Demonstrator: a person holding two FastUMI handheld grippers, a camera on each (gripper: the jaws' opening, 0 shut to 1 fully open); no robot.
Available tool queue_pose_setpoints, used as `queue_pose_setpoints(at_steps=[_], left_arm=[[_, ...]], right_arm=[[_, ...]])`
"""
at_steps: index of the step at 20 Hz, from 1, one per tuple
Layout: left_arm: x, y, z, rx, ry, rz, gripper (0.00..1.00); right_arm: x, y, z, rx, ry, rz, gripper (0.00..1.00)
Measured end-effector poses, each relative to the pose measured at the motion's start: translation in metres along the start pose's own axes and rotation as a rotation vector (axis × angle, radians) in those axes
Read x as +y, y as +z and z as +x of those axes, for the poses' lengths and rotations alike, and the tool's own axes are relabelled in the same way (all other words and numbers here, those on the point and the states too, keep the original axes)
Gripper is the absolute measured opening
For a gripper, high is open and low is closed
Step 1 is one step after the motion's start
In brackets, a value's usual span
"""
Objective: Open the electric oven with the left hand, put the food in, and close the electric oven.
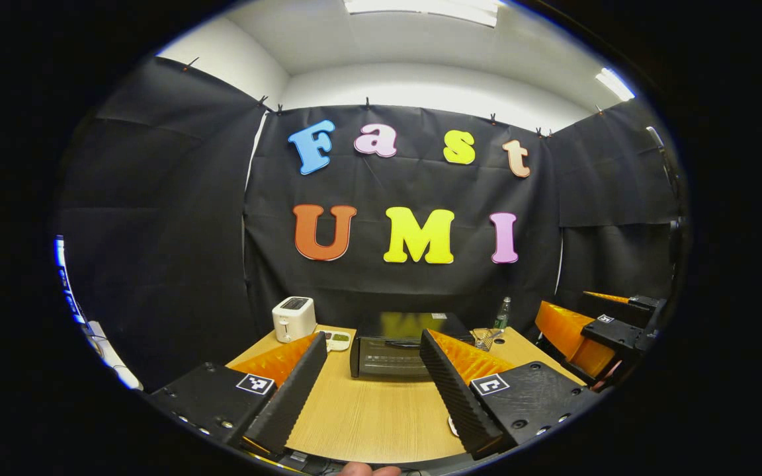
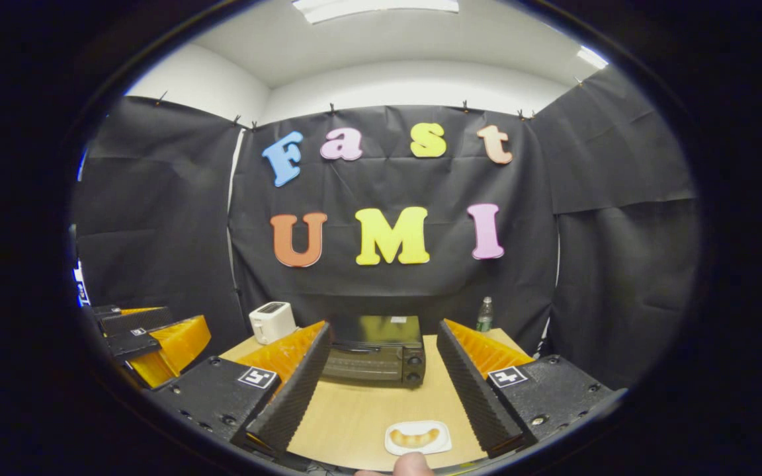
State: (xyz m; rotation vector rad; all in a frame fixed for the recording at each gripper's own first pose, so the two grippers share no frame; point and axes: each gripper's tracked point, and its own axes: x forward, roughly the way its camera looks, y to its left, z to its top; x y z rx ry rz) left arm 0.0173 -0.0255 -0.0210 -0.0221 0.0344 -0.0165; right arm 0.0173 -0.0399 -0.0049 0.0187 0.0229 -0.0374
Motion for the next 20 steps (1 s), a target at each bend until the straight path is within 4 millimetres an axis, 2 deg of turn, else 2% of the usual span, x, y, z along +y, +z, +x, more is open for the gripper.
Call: queue_pose_setpoints(at_steps=[3,6,9,12,16,20], left_arm=[[-0.010,-0.004,0.009,0.015,-0.016,0.009,0.92],[-0.022,-0.007,0.020,0.026,-0.032,0.007,0.93],[-0.030,-0.013,0.040,0.035,-0.036,0.006,0.92],[-0.045,-0.028,0.061,0.071,-0.056,0.010,0.93],[-0.059,-0.049,0.109,0.115,-0.085,0.031,0.93],[-0.068,-0.072,0.170,0.165,-0.100,0.039,0.93]], right_arm=[[-0.015,-0.004,0.004,0.011,-0.026,0.011,0.99],[-0.039,-0.005,0.009,0.016,-0.060,0.017,1.00],[-0.068,-0.010,0.015,0.025,-0.104,0.023,0.99],[-0.096,-0.017,0.023,0.044,-0.146,0.030,1.00],[-0.130,-0.027,0.034,0.067,-0.190,0.031,0.99],[-0.167,-0.037,0.039,0.098,-0.255,0.034,1.00]])
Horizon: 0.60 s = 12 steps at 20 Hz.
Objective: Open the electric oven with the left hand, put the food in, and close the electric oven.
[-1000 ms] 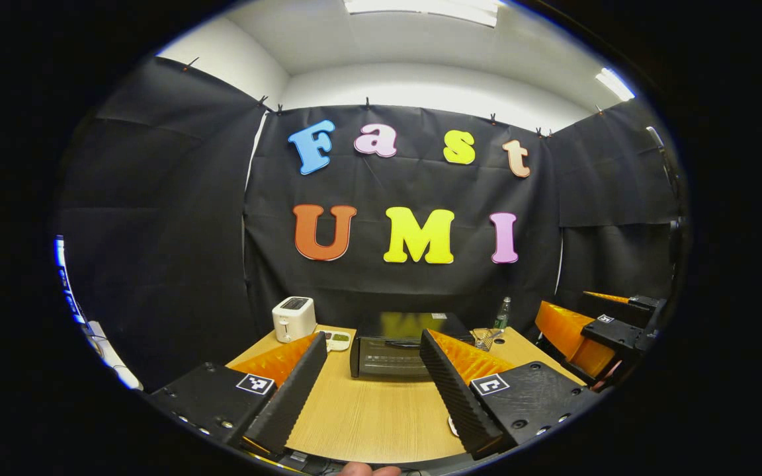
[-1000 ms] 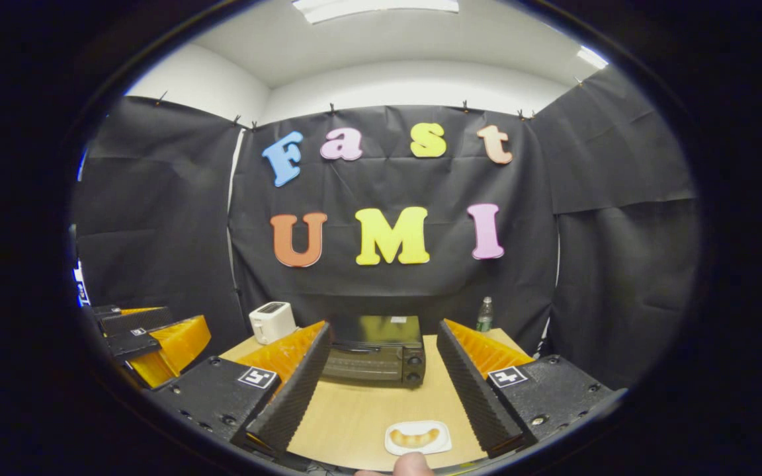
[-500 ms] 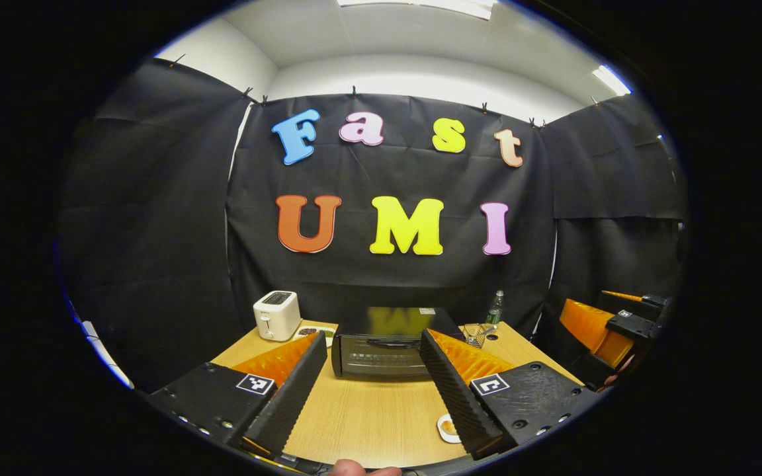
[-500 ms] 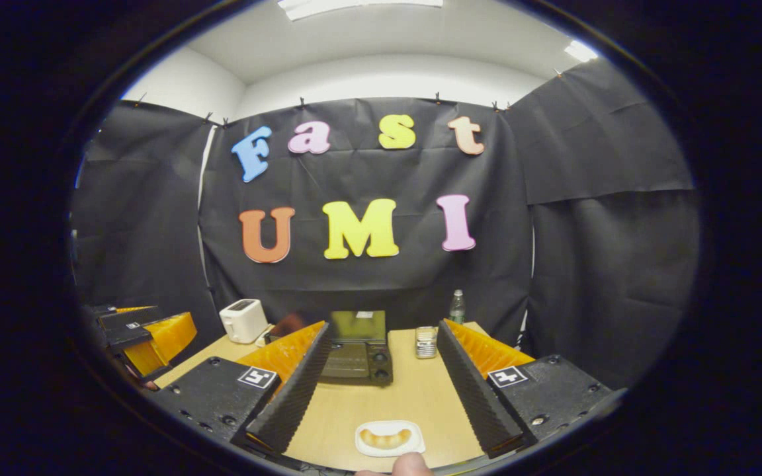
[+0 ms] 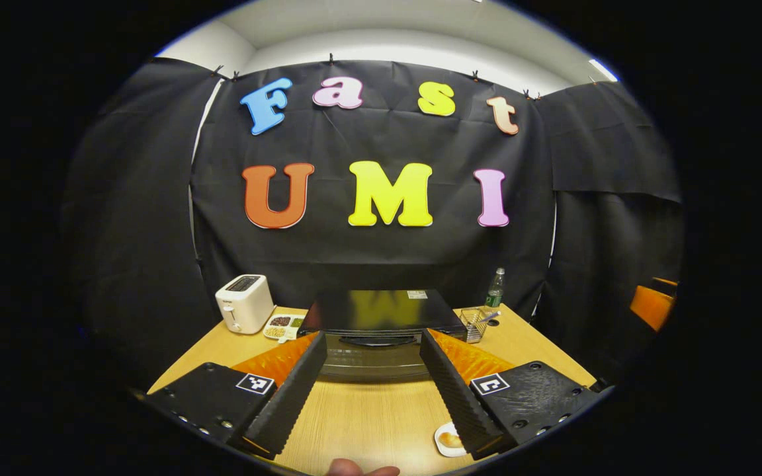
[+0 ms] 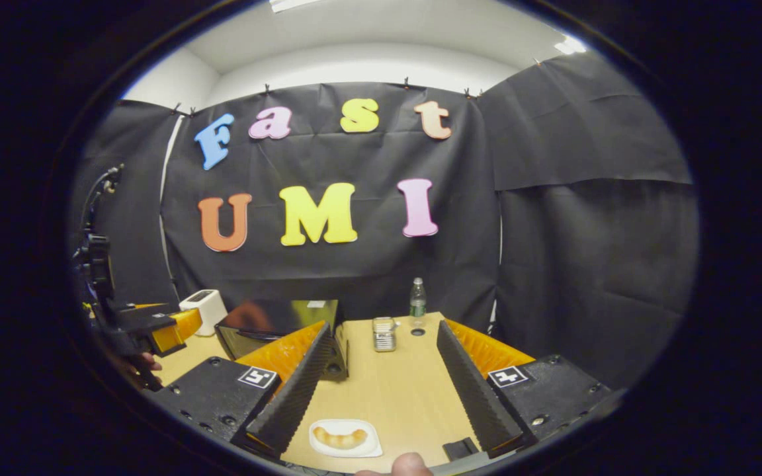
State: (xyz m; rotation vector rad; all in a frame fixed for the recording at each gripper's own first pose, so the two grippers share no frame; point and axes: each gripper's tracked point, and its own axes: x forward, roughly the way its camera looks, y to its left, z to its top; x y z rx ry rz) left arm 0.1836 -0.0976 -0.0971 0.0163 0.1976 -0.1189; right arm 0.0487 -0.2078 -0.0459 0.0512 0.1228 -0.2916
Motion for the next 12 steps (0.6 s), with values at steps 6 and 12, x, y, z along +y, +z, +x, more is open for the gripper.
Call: queue_pose_setpoints(at_steps=[6,12], left_arm=[[-0.010,-0.035,0.099,0.103,-0.041,0.054,0.93],[-0.003,-0.063,0.153,0.166,-0.012,0.044,0.95]], right_arm=[[-0.050,-0.010,0.012,0.049,-0.117,-0.006,1.00],[-0.079,-0.011,0.016,0.068,-0.201,-0.011,1.00]])
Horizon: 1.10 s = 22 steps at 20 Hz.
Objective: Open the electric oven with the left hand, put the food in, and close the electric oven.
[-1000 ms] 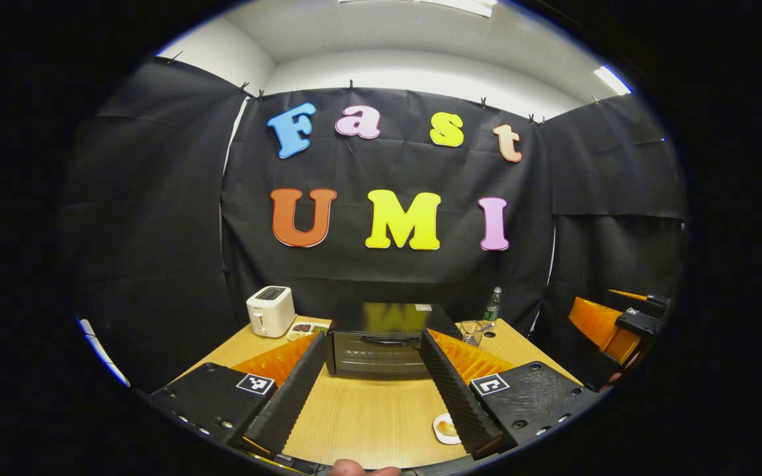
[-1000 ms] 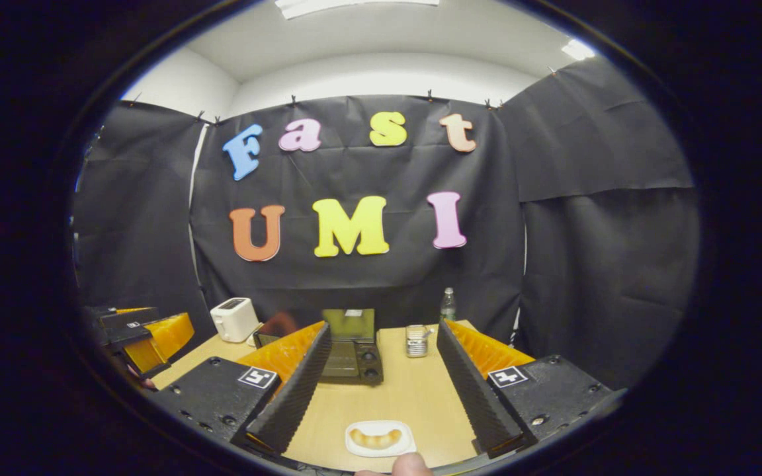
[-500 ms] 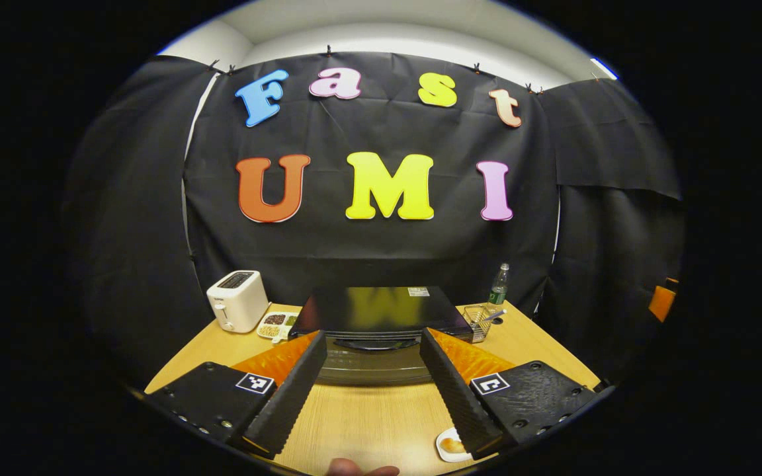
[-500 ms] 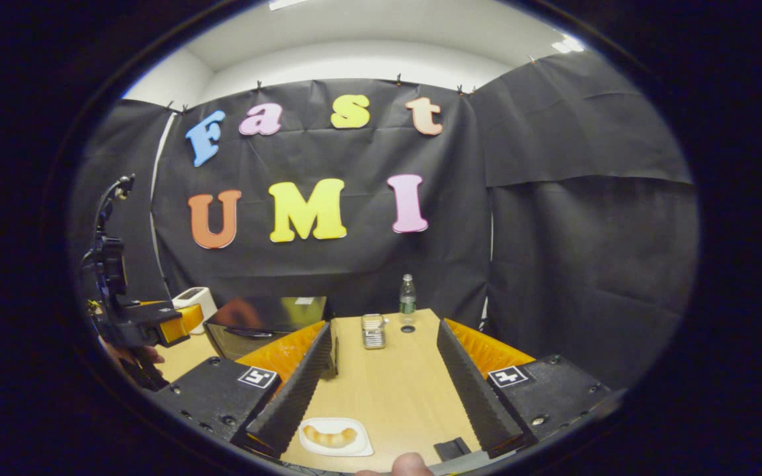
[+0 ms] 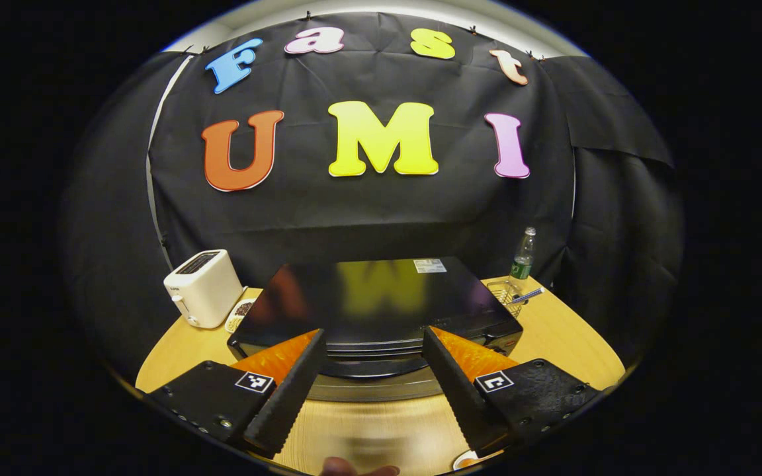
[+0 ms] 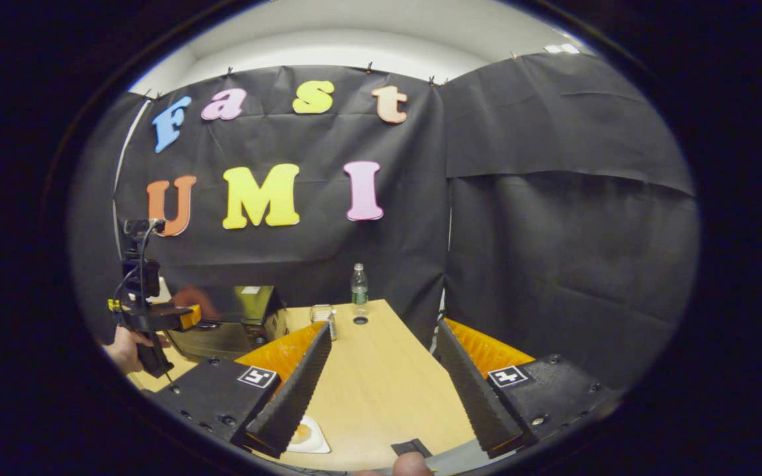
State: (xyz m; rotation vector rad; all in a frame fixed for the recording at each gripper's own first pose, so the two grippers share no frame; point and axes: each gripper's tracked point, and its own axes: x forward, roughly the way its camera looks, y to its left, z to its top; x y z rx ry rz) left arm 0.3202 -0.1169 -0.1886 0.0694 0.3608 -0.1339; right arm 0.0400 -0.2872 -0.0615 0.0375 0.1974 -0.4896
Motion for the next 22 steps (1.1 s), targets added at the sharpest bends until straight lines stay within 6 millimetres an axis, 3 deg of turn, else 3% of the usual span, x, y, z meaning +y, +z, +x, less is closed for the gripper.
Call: queue_pose_setpoints(at_steps=[13,19,22], left_arm=[[0.011,-0.024,0.021,0.049,0.013,-0.008,0.98],[0.009,-0.029,0.009,0.068,0.002,-0.021,0.99],[0.007,-0.046,-0.005,0.118,-0.010,-0.033,0.98]], right_arm=[[0.011,-0.010,0.003,0.028,0.006,-0.002,1.00],[0.015,-0.014,-0.009,0.029,0.002,0.017,1.00],[0.013,-0.014,-0.020,0.022,-0.005,0.024,1.00]])
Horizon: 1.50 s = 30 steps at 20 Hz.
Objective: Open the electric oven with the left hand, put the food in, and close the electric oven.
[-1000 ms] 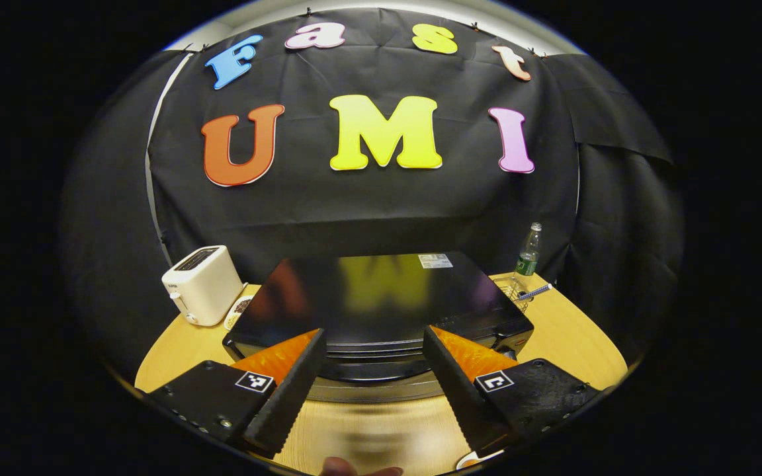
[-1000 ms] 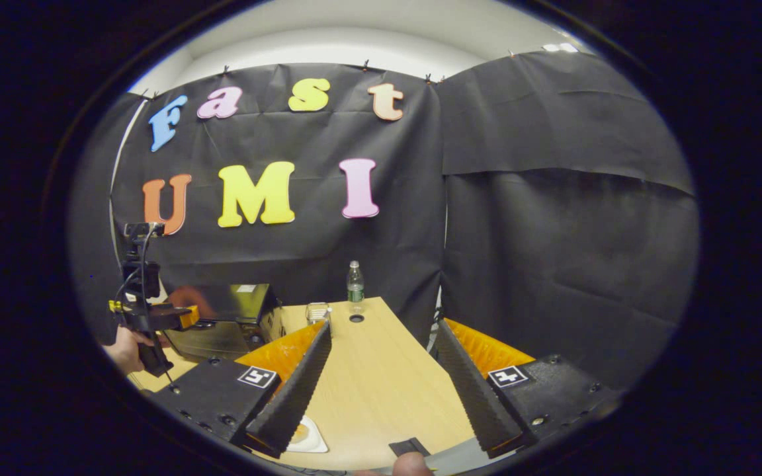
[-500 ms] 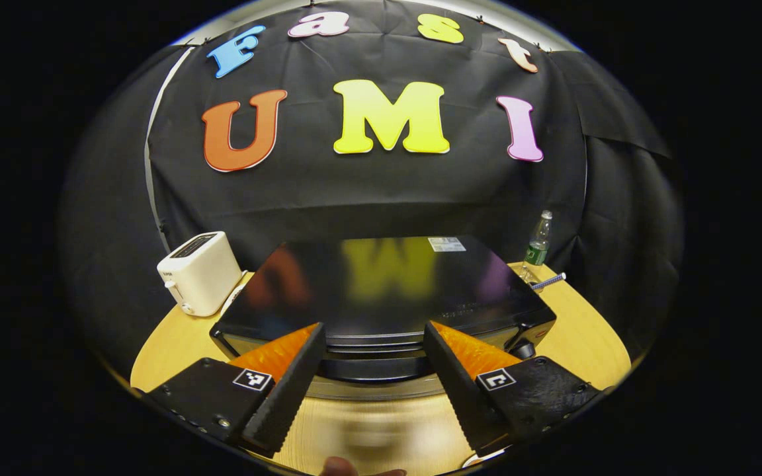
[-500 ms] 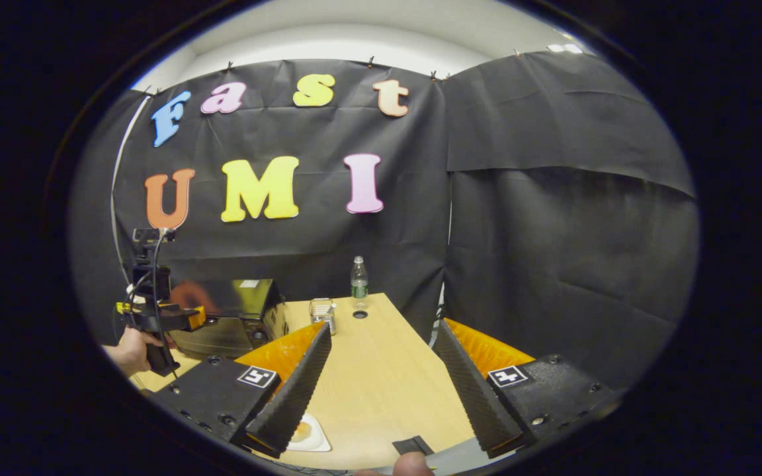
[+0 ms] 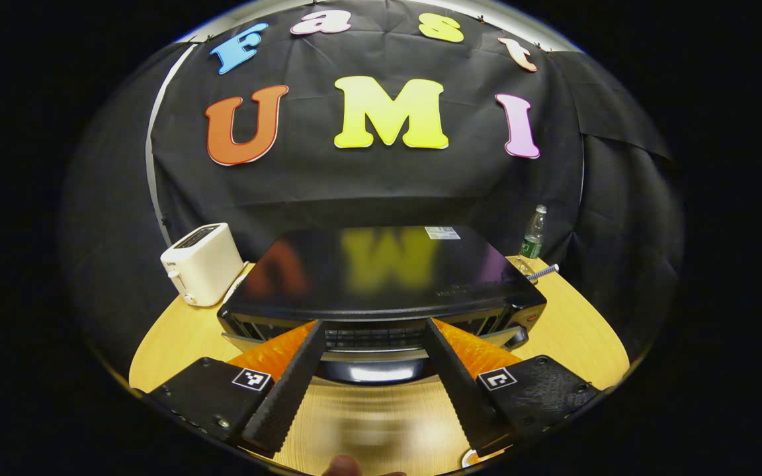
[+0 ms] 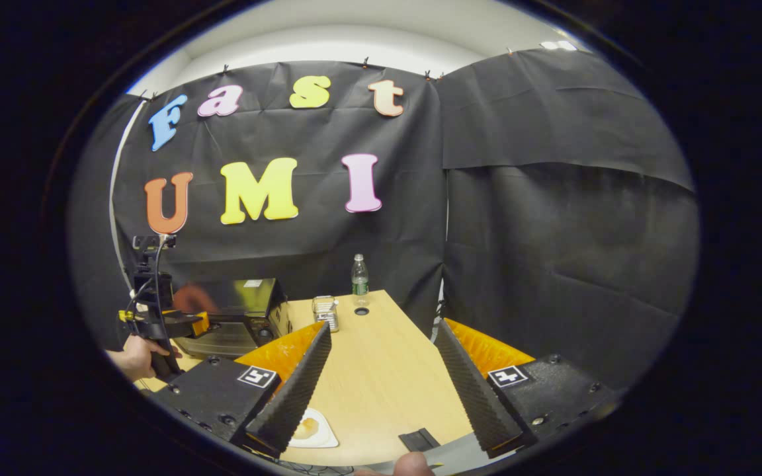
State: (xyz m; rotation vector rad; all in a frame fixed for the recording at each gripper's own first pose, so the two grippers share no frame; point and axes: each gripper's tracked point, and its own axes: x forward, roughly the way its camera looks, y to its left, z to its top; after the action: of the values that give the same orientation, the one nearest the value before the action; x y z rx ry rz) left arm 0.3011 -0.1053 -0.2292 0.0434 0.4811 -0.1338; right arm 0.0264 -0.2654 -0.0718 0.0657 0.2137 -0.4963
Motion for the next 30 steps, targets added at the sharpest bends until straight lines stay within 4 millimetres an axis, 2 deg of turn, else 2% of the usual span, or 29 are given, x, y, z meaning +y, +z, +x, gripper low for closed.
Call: queue_pose_setpoints(at_steps=[2,5,8,10,15,20,23,26,30], left_arm=[[0.001,-0.041,-0.004,0.119,-0.010,-0.026,0.98],[-0.002,-0.098,-0.025,0.217,-0.034,-0.085,0.94],[-0.003,-0.122,-0.039,0.211,-0.045,-0.051,0.94],[-0.004,-0.135,-0.039,0.227,-0.056,-0.026,0.94],[0.001,-0.179,-0.036,0.300,-0.049,-0.020,0.93],[0.004,-0.183,-0.035,0.259,-0.050,0.031,0.93],[0.005,-0.176,-0.037,0.219,-0.049,0.031,0.93],[0.007,-0.160,-0.050,0.159,-0.051,-0.003,0.91],[0.021,-0.121,-0.083,0.044,-0.044,-0.025,0.91]], right_arm=[[-0.001,-0.003,-0.008,0.003,-0.005,0.012,1.00],[-0.003,-0.010,-0.022,0.007,-0.017,0.019,1.00],[-0.003,-0.022,-0.039,0.027,-0.024,0.012,1.00],[-0.002,-0.029,-0.048,0.042,-0.024,0.006,1.00],[0.001,-0.028,-0.068,0.037,-0.023,-0.014,1.00],[0.003,-0.029,-0.085,0.035,-0.009,-0.039,1.00],[0.006,-0.032,-0.094,0.035,0.011,-0.041,1.00],[0.009,-0.034,-0.099,0.033,0.035,-0.040,1.00],[0.009,-0.040,-0.097,0.034,0.057,-0.049,1.00]])
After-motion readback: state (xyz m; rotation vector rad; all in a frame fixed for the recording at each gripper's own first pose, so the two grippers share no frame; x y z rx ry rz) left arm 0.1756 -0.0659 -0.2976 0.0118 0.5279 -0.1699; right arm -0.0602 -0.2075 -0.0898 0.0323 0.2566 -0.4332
